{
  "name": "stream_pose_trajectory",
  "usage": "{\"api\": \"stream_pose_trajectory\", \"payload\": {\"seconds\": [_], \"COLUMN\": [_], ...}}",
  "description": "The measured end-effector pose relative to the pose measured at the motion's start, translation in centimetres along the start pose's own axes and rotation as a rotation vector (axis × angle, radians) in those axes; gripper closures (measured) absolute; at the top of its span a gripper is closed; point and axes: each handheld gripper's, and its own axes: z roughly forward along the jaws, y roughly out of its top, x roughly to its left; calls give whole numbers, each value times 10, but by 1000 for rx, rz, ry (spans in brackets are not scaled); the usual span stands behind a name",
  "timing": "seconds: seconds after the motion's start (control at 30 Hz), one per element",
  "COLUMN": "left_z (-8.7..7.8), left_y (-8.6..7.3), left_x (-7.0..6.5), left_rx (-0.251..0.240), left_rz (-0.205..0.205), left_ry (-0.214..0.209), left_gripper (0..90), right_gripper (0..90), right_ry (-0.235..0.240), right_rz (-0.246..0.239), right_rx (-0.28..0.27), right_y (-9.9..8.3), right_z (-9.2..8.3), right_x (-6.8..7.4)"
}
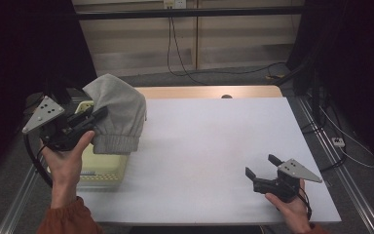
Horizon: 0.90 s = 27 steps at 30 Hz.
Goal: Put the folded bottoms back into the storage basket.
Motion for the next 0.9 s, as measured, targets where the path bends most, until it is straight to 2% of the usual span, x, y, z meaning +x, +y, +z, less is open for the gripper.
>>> {"api": "stream_pose_trajectory", "payload": {"seconds": [0.3,0.63,0.7,0.9], "left_z": [-16,-24,-27,-24], "left_y": [-1,-5,-8,-14], "left_x": [14,28,33,41], "left_rx": [-24,16,13,48], "left_rz": [-17,-15,-32,-48], "left_ry": [18,44,46,66], "left_gripper": [775,774,774,774], "right_gripper": [47,46,45,46], "right_ry": [1,3,3,4], "right_rz": [-1,-1,5,4], "right_rx": [1,0,-3,-3], "right_y": [0,0,0,0], "right_z": [1,0,-1,-1], "right_x": [1,1,1,1]}}
